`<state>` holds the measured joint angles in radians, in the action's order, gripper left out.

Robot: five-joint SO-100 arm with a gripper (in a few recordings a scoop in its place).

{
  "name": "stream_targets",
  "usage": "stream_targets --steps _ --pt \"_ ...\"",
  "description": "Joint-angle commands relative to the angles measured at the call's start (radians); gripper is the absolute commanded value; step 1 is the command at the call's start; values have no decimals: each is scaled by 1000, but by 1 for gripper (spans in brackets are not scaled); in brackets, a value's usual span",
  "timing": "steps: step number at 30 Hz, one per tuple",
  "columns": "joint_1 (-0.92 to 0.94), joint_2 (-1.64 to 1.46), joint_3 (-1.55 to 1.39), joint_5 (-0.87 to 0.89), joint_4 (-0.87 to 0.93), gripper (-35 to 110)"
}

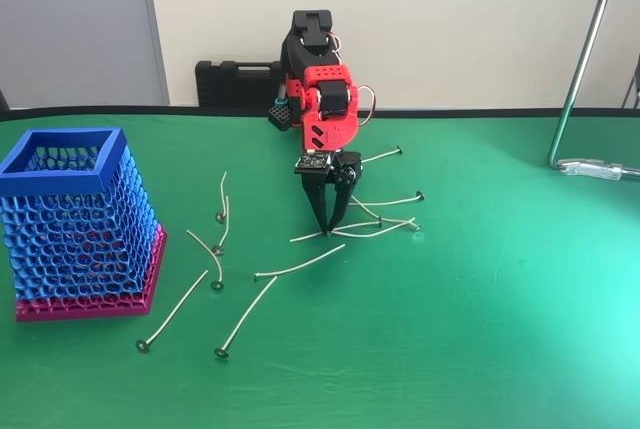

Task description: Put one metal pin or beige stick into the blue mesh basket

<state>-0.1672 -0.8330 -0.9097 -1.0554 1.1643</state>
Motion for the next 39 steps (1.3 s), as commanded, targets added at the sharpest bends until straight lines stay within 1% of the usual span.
stream_targets --steps 1,11,16,24,33,35,39 --pt "-8 -26 26 6 6 1" --pt "-12 -91 175 104 9 1" --pt "0 -199 199 146 9 1" --pt "64 -405 199 166 11 1" --pt "225 -551 291 187 6 1" --pt "275 -568 316 206 -20 1" --pt "383 -607 304 241 -138 1"
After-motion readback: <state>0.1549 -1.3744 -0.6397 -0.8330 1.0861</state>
